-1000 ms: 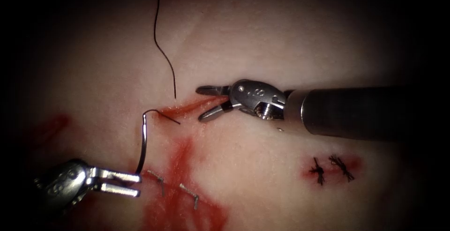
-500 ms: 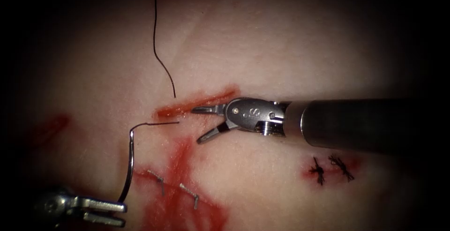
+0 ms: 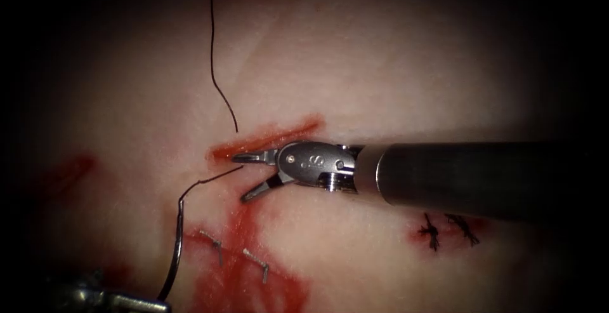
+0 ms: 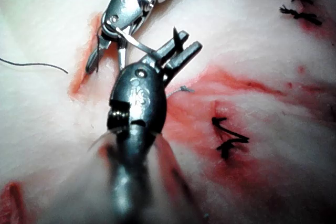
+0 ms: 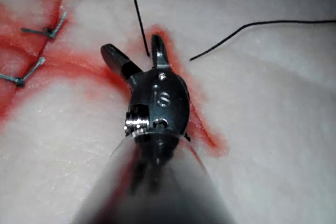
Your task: Wound Closure
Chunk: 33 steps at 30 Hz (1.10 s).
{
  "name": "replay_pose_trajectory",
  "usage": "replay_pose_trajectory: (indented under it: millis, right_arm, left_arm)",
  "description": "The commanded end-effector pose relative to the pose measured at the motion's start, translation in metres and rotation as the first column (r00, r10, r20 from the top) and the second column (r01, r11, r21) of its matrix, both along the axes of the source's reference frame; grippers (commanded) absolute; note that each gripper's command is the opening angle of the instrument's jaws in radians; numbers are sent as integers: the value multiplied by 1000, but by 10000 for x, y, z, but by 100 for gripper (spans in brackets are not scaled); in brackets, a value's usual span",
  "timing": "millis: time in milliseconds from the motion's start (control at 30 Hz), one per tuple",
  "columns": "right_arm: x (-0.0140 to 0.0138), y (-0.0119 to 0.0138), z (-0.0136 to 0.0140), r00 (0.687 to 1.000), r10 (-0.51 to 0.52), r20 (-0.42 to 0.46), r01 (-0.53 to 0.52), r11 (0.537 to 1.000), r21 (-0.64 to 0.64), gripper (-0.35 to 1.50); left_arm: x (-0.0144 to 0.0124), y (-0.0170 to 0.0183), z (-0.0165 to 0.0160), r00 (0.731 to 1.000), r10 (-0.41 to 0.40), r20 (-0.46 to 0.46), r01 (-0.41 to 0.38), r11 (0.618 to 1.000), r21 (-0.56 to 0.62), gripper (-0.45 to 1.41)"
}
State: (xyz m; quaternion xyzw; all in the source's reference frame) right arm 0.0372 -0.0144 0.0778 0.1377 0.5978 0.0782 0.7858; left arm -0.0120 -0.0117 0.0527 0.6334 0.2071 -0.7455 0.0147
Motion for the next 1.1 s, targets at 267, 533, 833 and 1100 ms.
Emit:
replay_pose_trajectory:
  millis: [267, 533, 833, 1100]
  right_arm:
    - [10, -2, 34, 999, 4, 33, -3, 999, -39, 56]
    - [-2, 3, 55, 992, 37, 123, -27, 997, -78, -35]
    - [-8, -3, 45, 994, 37, 107, -29, 996, -79, -35]
    - [-27, -14, 19, 998, 30, 58, -26, 998, -59, -35]
  left_arm:
    - [-4, 3, 7, 1000, 0, 1, 0, 1000, 6, -45]
    - [-3, 8, 11, 1000, -6, -10, 6, 1000, 22, -45]
    - [3, 33, 42, 990, -113, -83, 117, 993, 34, -45]
    - [22, 55, 76, 966, -219, -138, 224, 974, 20, -45]
